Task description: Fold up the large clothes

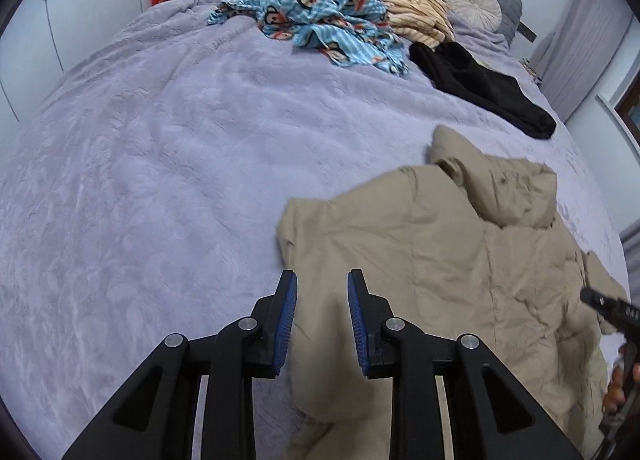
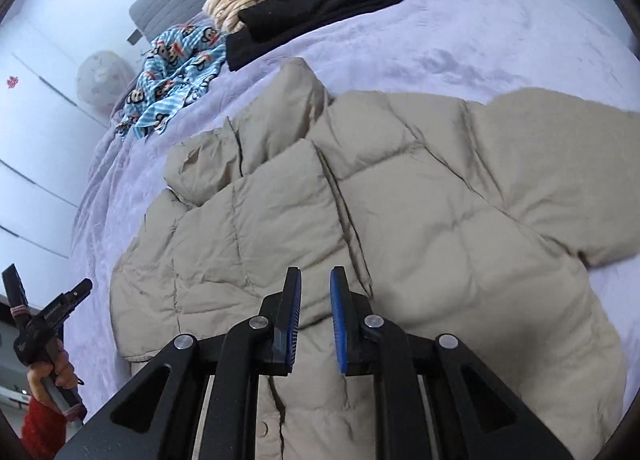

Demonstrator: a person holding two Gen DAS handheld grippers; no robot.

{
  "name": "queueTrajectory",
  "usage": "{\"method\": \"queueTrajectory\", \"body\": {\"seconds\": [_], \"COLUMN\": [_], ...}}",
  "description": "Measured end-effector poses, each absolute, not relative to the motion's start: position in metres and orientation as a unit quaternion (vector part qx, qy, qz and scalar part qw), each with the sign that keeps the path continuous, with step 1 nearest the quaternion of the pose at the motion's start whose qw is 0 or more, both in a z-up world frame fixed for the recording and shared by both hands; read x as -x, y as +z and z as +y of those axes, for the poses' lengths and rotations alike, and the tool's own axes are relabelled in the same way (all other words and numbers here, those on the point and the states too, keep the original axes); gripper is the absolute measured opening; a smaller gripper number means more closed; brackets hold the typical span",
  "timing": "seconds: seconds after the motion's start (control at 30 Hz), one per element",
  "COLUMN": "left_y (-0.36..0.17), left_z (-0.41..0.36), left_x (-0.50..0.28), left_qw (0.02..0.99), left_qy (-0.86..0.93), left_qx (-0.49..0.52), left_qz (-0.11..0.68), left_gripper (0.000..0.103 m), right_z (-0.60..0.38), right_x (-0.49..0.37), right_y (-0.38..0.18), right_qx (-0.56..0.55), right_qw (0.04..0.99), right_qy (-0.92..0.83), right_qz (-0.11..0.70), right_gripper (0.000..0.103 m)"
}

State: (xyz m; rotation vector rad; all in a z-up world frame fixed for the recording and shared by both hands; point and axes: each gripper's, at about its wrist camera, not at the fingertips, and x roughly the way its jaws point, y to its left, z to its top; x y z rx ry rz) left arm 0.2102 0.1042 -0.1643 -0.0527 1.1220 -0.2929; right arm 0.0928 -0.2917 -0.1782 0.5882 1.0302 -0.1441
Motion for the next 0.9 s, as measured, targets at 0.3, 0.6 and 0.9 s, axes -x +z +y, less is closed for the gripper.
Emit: {"method": "queueTrajectory", "body": {"seconds": [0.3,0.6,0.9], "left_y": [-0.229,-0.209,-0.178], "left_z": [0.097,0.086,0.058], "left_x": [-0.204,-0.2,-0.165], "left_qw": [0.812,0.819,0.816], "left_qy": [-0.121,-0.099,-0.117], "left_qx": [0.006,-0.029,-0.047], "left_qz": [0.57,0.565,0.565], "left_gripper": [0.028,0.028,0.028], "right_z": [-0.27,-0.281,-0.292], "right_x": [-0.124,-0.115,-0.063], "right_y": [-0.242,-0.229,-0.203], "right_qx": [-0.251,-0.279,-0.322], "right_qw": [0.773,0.78,0.779], "right_qy": [-0.056,-0.065,-0.071], "right_qz": [0.58,0.557,0.534], "right_gripper": [0.016,0.017,0.055]}}
